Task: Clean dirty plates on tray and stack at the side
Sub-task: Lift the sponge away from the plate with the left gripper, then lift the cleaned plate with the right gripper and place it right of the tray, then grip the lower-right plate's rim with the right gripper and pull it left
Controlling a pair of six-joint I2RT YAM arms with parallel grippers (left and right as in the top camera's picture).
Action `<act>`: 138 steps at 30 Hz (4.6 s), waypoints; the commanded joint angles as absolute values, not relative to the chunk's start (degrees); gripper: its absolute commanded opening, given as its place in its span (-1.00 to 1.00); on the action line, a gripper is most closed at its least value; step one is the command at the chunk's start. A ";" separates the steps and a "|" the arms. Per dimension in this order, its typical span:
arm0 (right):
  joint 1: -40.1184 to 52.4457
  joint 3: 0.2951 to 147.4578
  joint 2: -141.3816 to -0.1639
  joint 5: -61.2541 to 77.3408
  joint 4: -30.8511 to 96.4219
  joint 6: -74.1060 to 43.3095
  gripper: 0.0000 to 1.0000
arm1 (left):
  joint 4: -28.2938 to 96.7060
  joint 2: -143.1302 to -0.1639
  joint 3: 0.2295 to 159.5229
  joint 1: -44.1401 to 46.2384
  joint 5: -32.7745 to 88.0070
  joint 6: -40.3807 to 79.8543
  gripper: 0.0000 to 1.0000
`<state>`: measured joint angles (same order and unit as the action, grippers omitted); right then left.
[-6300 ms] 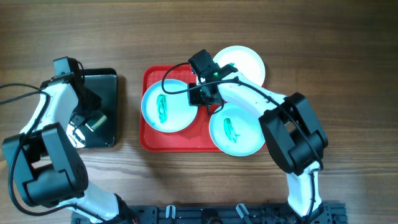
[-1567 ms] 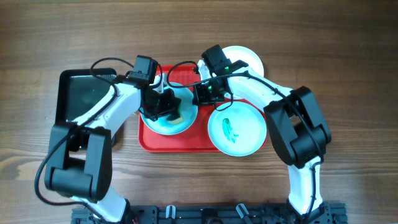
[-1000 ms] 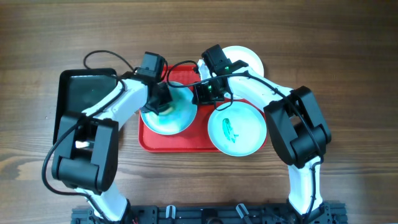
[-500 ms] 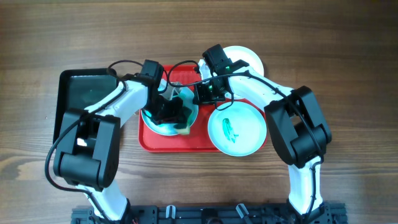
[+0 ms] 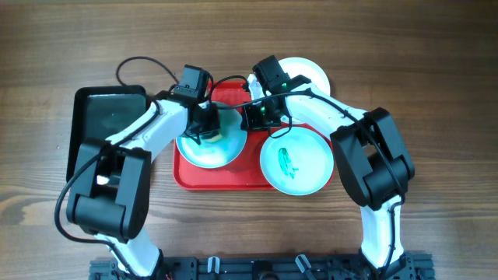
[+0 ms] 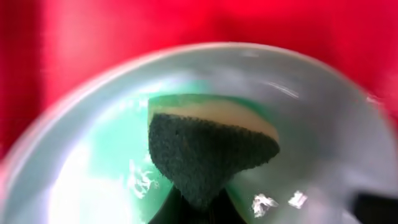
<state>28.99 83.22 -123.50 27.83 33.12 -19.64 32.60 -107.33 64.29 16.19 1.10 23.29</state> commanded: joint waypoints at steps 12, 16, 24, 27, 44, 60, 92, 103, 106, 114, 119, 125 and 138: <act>28.95 82.96 -124.31 28.32 33.93 -19.73 -0.91 | 69.17 -109.08 93.25 8.62 -7.90 28.75 -0.92; 28.95 83.50 -124.14 28.34 35.24 -19.73 -0.91 | 72.75 -109.08 97.32 3.88 -7.70 27.18 -0.92; 32.49 85.95 -114.34 3.03 42.52 -19.46 -0.91 | 75.85 -109.10 96.31 -4.49 -5.72 25.63 -0.92; 37.08 85.93 -110.13 -11.97 43.51 -19.51 -0.91 | 75.20 -109.10 95.24 -6.37 -0.89 22.57 -0.92; 62.67 85.93 -107.61 -80.82 42.48 -16.49 -0.92 | 73.63 -109.10 94.76 -7.31 0.62 21.37 -0.92; 64.64 85.93 -107.55 -83.81 34.22 -7.44 -0.92 | 73.23 -109.10 94.76 -7.31 0.62 21.39 -0.92; -18.57 74.67 -89.67 8.08 53.87 -16.56 -0.91 | 71.31 -109.10 94.76 -3.07 1.06 21.39 -0.92; -25.89 53.28 -89.78 7.44 35.68 -20.62 -0.63 | 69.43 -109.10 94.76 -0.25 1.06 21.39 -0.92; -25.89 53.12 -89.78 7.09 35.20 -20.58 -0.48 | 69.43 -109.10 94.76 -0.25 1.06 21.39 -0.92; -19.29 66.00 -88.44 21.63 49.06 -14.76 -0.35 | 69.38 -109.10 94.76 -0.25 1.06 21.39 -0.92; -7.20 63.64 -88.73 21.91 55.57 -13.50 -0.36 | 69.36 -109.10 94.76 -0.25 1.06 21.39 -0.92; 0.99 54.70 -88.73 18.74 55.35 -15.11 -0.36 | 69.36 -109.10 94.76 -0.25 1.06 21.39 -0.92; 5.45 50.06 -89.10 12.91 43.27 -14.28 -0.48 | 68.29 -109.10 94.76 -0.25 1.06 21.39 -0.92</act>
